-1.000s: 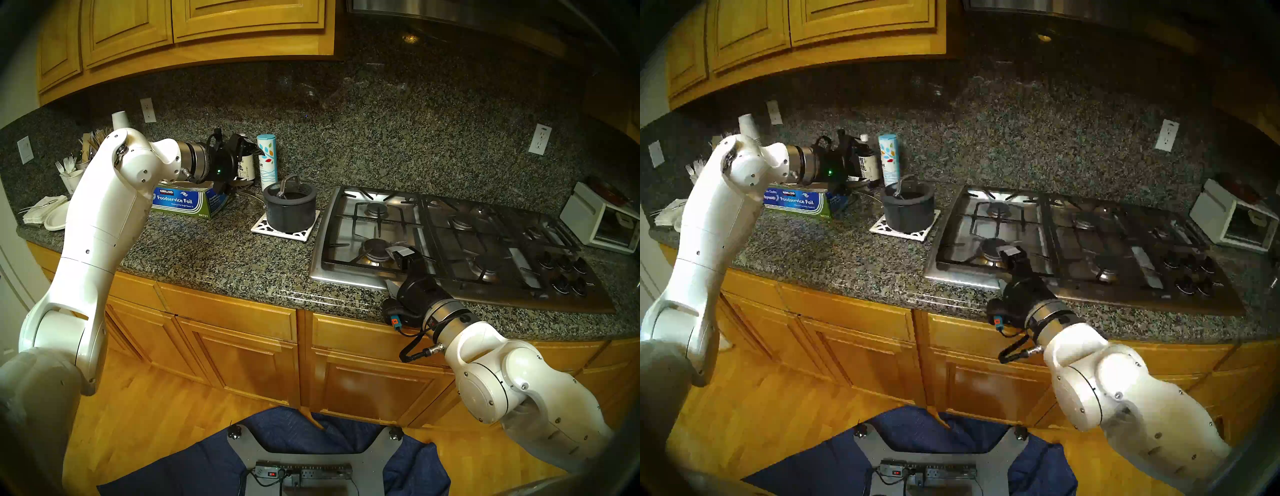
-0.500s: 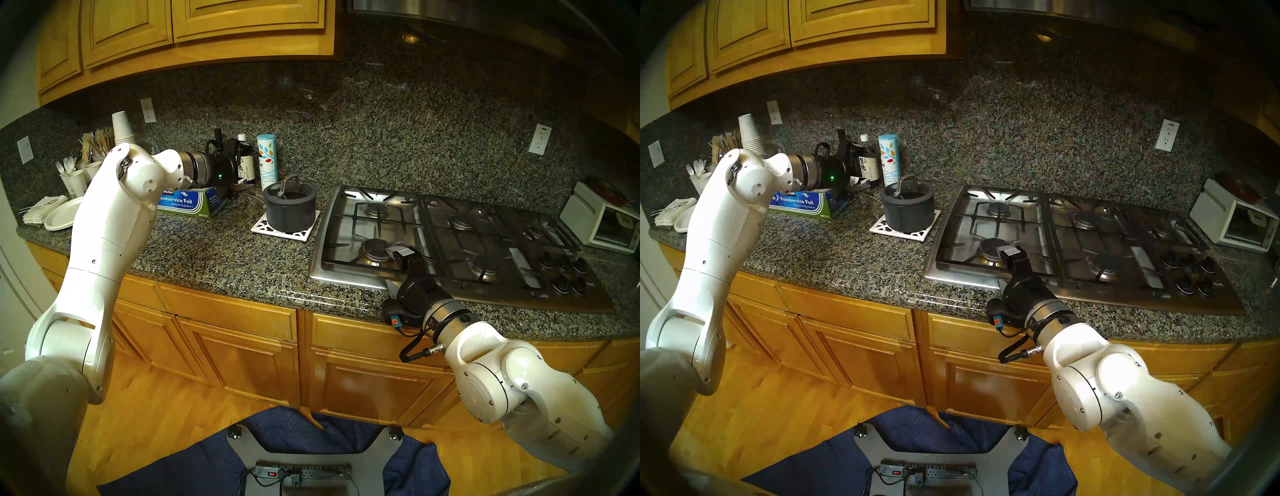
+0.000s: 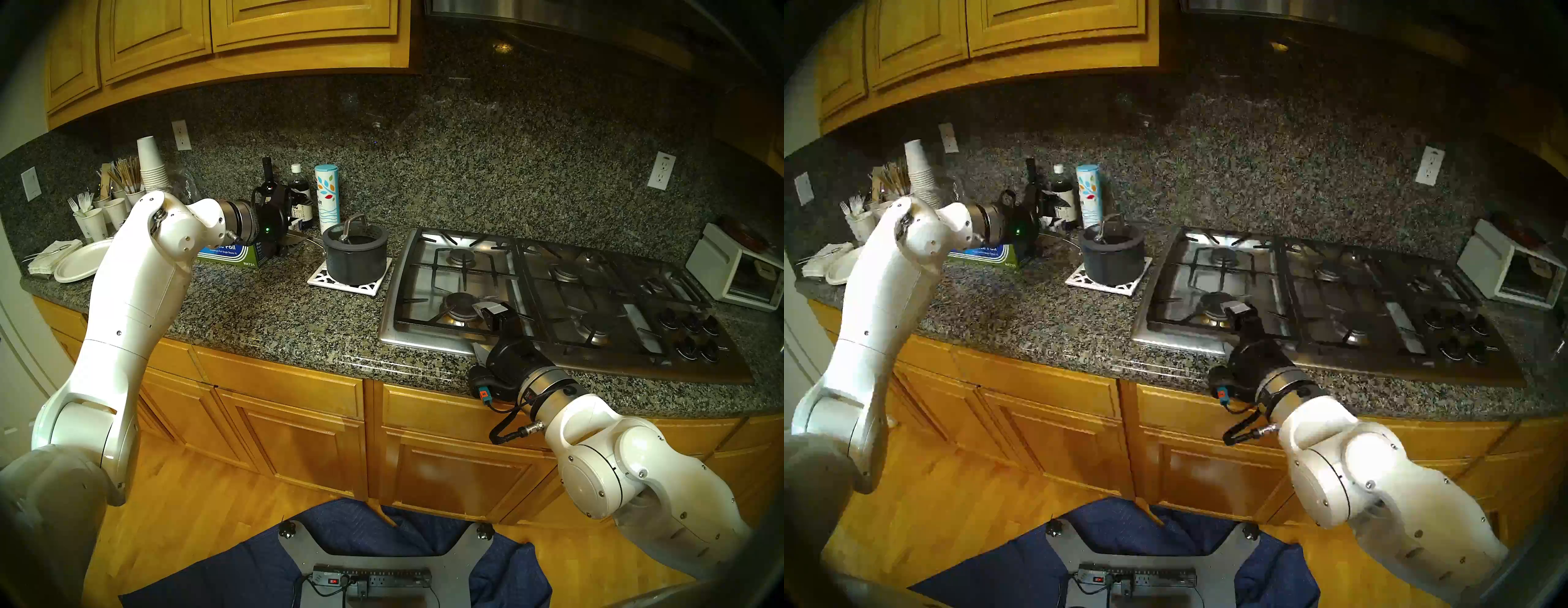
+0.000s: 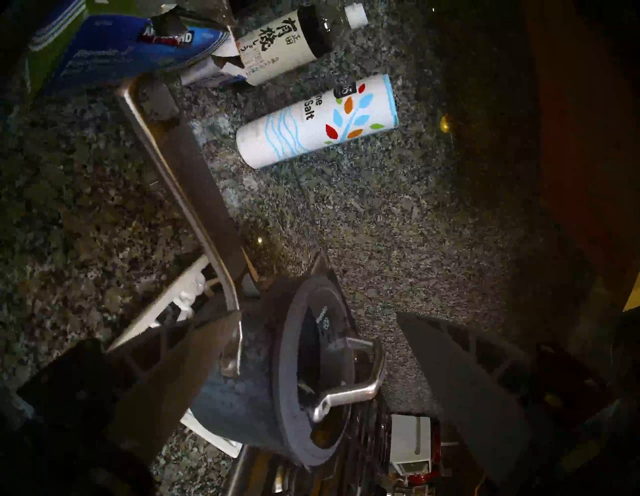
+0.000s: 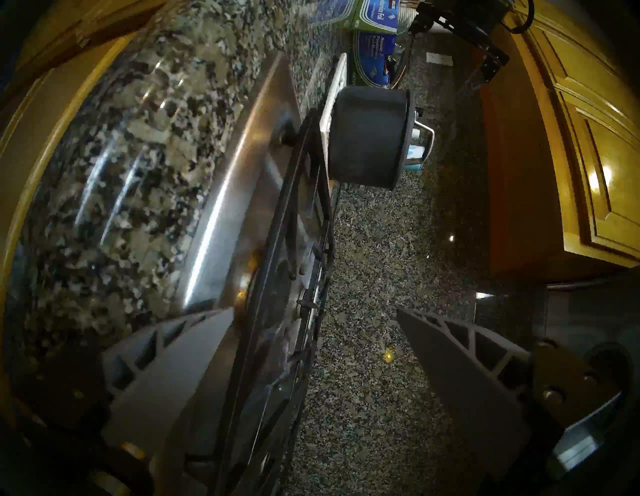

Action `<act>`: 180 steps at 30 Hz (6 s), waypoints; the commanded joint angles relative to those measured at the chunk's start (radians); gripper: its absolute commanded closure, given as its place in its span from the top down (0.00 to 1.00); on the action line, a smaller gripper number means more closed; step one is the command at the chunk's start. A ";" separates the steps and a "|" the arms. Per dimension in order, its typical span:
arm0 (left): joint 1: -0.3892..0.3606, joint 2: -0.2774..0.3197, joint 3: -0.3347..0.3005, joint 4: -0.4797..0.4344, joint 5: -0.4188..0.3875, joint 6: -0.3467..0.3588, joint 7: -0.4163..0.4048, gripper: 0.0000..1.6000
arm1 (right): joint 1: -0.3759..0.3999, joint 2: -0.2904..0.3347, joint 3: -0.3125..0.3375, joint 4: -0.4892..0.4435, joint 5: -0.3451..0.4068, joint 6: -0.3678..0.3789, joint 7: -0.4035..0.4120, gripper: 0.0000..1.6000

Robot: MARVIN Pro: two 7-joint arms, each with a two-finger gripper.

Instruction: Pick up the pot, put it on the stove, take off the pot lid

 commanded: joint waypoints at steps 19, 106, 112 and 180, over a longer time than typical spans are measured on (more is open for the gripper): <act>-0.040 -0.044 -0.024 0.079 0.034 -0.013 -0.129 1.00 | 0.013 0.000 0.013 -0.024 -0.005 -0.002 -0.016 1.00; -0.132 -0.152 -0.030 0.270 0.185 0.039 -0.226 1.00 | 0.014 -0.001 0.012 -0.024 -0.006 -0.002 -0.013 1.00; -0.136 -0.155 -0.030 0.278 0.189 0.043 -0.228 1.00 | 0.014 -0.001 0.012 -0.024 -0.006 -0.002 -0.013 1.00; -0.174 -0.227 -0.183 0.306 0.074 0.032 -0.189 0.00 | 0.016 -0.003 0.011 -0.023 -0.006 -0.001 -0.004 1.00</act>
